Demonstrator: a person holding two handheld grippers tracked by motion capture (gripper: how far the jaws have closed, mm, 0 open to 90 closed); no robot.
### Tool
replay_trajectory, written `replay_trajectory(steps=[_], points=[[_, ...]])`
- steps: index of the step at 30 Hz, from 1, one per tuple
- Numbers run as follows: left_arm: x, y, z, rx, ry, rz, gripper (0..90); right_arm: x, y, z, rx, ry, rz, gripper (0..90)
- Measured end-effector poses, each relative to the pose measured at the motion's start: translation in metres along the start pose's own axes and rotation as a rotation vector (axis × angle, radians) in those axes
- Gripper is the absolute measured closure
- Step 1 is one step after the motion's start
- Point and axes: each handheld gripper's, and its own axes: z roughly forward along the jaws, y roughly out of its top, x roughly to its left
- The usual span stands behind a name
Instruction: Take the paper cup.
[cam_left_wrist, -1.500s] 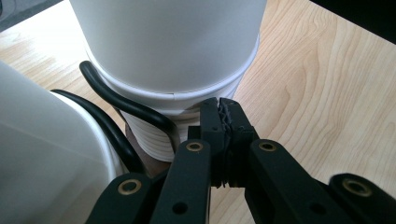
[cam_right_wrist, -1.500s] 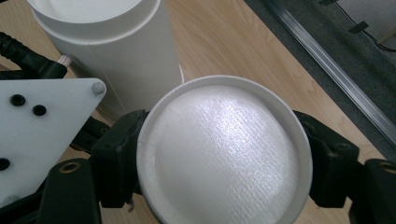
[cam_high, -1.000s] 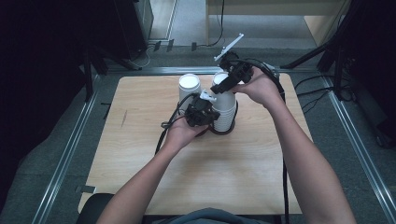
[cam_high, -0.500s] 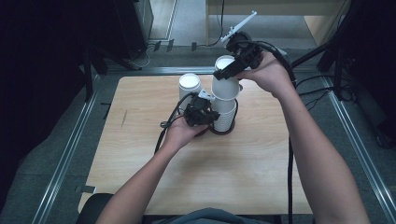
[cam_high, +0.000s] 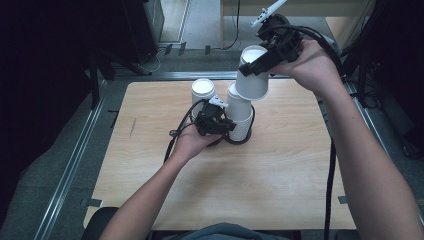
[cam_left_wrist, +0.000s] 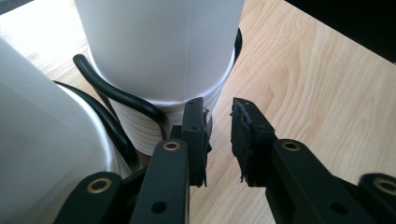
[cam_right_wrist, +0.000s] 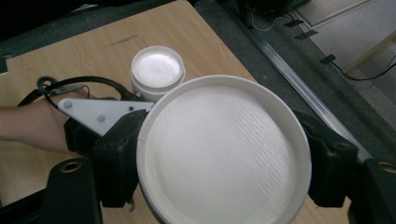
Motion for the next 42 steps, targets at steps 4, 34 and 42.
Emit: replay_trajectory(steps=[4,34,42], points=[[0.000,-0.001,-0.005,-0.003,-0.024,0.005,70.5,0.004,-0.010,-0.011,-0.003,0.012,-0.013,25.8],[0.003,-0.040,-0.039,-0.025,-0.163,0.123,40.5,0.026,-0.134,0.027,0.031,0.153,0.015,25.7],[0.007,-0.052,-0.037,-0.023,-0.197,0.110,38.9,0.038,-0.162,0.056,0.019,0.186,0.012,25.6]])
